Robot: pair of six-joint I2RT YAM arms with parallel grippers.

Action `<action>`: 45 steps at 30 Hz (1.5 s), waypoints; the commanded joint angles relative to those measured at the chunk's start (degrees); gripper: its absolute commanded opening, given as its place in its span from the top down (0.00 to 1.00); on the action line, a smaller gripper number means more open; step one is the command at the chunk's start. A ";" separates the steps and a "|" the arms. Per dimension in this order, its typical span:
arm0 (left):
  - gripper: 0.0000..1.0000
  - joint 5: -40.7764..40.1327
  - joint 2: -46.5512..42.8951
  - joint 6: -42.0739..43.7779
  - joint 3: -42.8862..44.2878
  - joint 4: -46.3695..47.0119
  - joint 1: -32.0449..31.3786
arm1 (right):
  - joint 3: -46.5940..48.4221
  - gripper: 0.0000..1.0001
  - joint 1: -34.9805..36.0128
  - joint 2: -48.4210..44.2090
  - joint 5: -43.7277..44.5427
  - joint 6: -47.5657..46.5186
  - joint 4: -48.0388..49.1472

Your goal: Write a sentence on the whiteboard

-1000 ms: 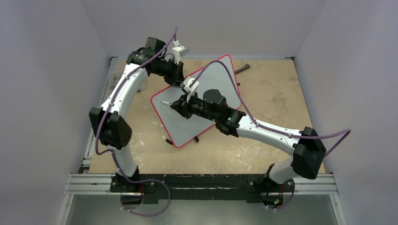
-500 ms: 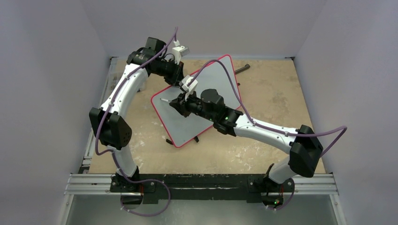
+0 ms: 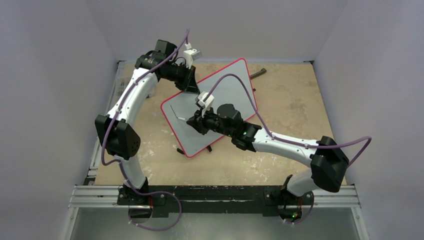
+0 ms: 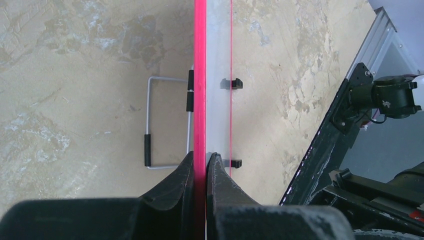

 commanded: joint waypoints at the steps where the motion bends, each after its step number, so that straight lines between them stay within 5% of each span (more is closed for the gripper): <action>1: 1.00 -13.32 1.68 8.96 -2.56 -2.89 -2.06 | -0.23 1.00 0.07 -2.51 -0.23 0.73 -0.08; 23: 1.00 -14.09 0.98 9.18 -2.91 -3.18 -3.03 | 10.09 1.00 0.07 0.70 1.54 -0.68 0.65; 45: 1.00 -14.76 -0.03 9.50 -3.38 -3.09 -3.12 | 8.56 1.00 -0.11 1.22 11.22 0.88 -3.42</action>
